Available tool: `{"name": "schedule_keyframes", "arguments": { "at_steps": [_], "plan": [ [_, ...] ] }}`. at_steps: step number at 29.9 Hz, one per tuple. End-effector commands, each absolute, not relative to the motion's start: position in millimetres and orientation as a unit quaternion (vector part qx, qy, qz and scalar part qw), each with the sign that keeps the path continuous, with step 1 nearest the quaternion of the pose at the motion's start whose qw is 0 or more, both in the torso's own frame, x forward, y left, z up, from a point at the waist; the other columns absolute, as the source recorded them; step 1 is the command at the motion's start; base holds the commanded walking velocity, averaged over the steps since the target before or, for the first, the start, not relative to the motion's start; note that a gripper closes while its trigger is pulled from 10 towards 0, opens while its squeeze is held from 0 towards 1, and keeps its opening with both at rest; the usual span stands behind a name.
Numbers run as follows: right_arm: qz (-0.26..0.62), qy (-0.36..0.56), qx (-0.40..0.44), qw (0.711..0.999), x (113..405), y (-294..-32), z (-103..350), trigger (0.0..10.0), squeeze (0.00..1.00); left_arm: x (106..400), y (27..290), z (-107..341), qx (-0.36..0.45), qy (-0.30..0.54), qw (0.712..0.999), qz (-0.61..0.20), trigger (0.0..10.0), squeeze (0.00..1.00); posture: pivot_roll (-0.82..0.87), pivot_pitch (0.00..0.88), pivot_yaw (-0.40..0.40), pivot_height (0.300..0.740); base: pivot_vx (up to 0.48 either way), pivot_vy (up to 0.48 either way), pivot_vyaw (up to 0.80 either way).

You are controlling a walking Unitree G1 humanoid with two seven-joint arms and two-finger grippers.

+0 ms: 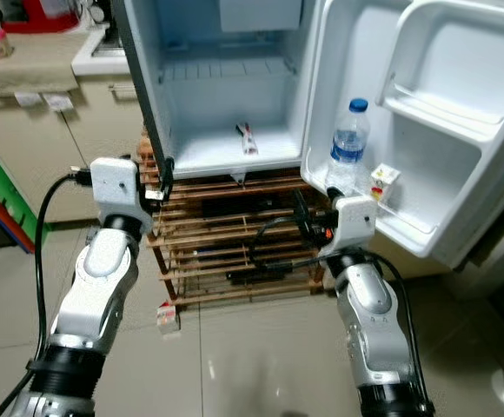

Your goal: Restocking fridge

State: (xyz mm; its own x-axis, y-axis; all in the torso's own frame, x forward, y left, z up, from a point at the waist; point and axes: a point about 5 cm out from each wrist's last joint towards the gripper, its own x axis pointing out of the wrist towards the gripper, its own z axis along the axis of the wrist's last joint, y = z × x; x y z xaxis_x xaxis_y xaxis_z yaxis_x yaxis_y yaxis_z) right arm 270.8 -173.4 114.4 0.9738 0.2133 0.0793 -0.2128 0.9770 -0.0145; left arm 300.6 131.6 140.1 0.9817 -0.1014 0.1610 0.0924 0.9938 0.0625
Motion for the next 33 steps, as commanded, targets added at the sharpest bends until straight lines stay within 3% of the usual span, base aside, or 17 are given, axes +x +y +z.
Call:
{"name": "schedule_keyframes", "arguments": {
  "at_steps": [1,3,7,13,20,23,33],
  "plan": [
    [0.101,-0.008,-0.040,0.994,243.9,-189.9,92.9,10.0,0.00,271.5,156.1,110.9,0.046,-0.047,0.995,-0.078,10.0,0.00,-0.12,0.000,0.003,0.740,0.000,0.000,0.00],
    [0.079,0.017,-0.039,0.996,230.3,-203.5,79.8,10.0,0.00,253.1,162.5,98.8,0.074,-0.033,0.992,-0.093,10.0,0.00,-0.12,0.000,0.000,0.740,0.000,0.000,0.00],
    [0.059,0.024,-0.032,0.997,227.4,-212.0,77.8,10.0,0.00,244.2,166.5,94.5,0.077,-0.027,0.993,-0.086,10.0,0.00,-0.12,0.000,-0.003,0.740,0.000,0.000,0.00],
    [0.070,0.004,-0.033,0.997,243.4,-207.5,88.4,10.0,0.00,255.3,160.0,110.2,0.070,-0.060,0.992,-0.082,10.0,0.00,-0.10,0.000,-0.005,0.740,0.000,0.000,0.00],
    [0.075,-0.012,-0.031,0.997,254.4,-203.9,95.1,10.0,0.00,258.6,154.7,121.6,0.060,-0.081,0.990,-0.096,10.0,0.00,-0.11,0.000,0.006,0.740,0.000,-0.480,0.00],
    [0.091,0.004,-0.030,0.995,246.7,-203.1,87.4,10.0,0.00,255.3,156.3,121.1,0.057,-0.080,0.990,-0.100,10.0,0.00,-0.10,0.000,0.008,0.740,0.000,-0.480,0.00],
    [0.172,0.080,-0.042,0.981,221.5,-196.6,56.4,10.0,0.00,263.8,152.7,120.8,0.040,-0.077,0.992,-0.090,10.0,0.00,-0.12,0.000,0.008,0.740,0.000,0.000,0.00]
  ]
}}
